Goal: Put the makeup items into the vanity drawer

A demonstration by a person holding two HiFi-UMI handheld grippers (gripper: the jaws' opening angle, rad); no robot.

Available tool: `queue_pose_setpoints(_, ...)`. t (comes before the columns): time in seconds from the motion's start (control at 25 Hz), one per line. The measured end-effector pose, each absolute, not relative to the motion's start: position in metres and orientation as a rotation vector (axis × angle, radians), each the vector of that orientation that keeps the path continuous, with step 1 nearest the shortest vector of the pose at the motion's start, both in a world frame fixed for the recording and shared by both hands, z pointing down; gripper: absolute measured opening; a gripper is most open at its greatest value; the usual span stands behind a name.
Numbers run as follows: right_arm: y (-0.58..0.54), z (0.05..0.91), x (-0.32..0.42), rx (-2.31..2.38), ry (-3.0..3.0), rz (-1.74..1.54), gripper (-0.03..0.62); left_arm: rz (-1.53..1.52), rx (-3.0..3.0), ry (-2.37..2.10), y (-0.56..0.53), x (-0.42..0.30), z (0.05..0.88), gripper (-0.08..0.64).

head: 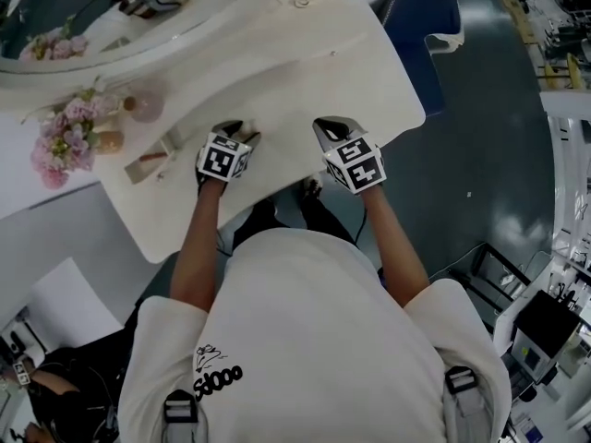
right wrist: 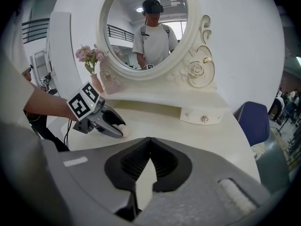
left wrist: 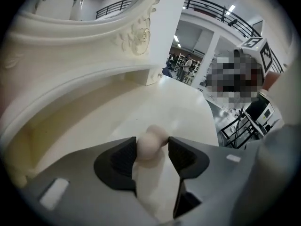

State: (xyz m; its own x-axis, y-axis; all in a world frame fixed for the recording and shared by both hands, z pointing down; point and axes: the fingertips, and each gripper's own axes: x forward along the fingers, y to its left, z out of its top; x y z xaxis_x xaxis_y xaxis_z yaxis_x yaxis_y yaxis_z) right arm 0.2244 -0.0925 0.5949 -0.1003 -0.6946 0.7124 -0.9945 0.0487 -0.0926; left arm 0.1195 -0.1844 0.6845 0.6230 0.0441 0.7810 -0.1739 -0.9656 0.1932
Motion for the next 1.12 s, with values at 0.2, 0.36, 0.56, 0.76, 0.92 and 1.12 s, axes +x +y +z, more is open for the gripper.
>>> queue_pose_setpoints(0.2, -0.091, 0.595, 0.225, 1.689, -1.847, 0.808, 0.003, 1.251, 2.587, -0.123, -0.181, 0.120, 0.685, 0.199)
queue_pose_setpoints(0.36, -0.097, 0.590, 0.221, 1.664, -1.871, 0.778, 0.003, 1.228, 2.615, -0.147, -0.180, 0.118, 0.676, 0.144)
queue_pose_setpoints(0.56, -0.118, 0.578, 0.210, 1.610, -1.936, 0.705, 0.003, 1.126, 2.662, -0.240, -0.188, 0.112, 0.647, 0.114)
queue_pose_setpoints(0.76, -0.136, 0.566, 0.188, 1.539, -2.010, 0.640, 0.003, 1.037, 2.687, -0.369, -0.196, 0.092, 0.615, 0.109)
queue_pose_setpoints(0.92, -0.158, 0.558, 0.162, 1.447, -2.098, 0.569, 0.003, 0.963, 2.696, -0.539, -0.210, 0.063, 0.587, 0.109)
queue_pose_setpoints(1.12, -0.186, 0.549, 0.125, 1.303, -2.197, 0.463, 0.003, 0.844, 2.681, -0.754, -0.227, 0.023, 0.556, 0.118)
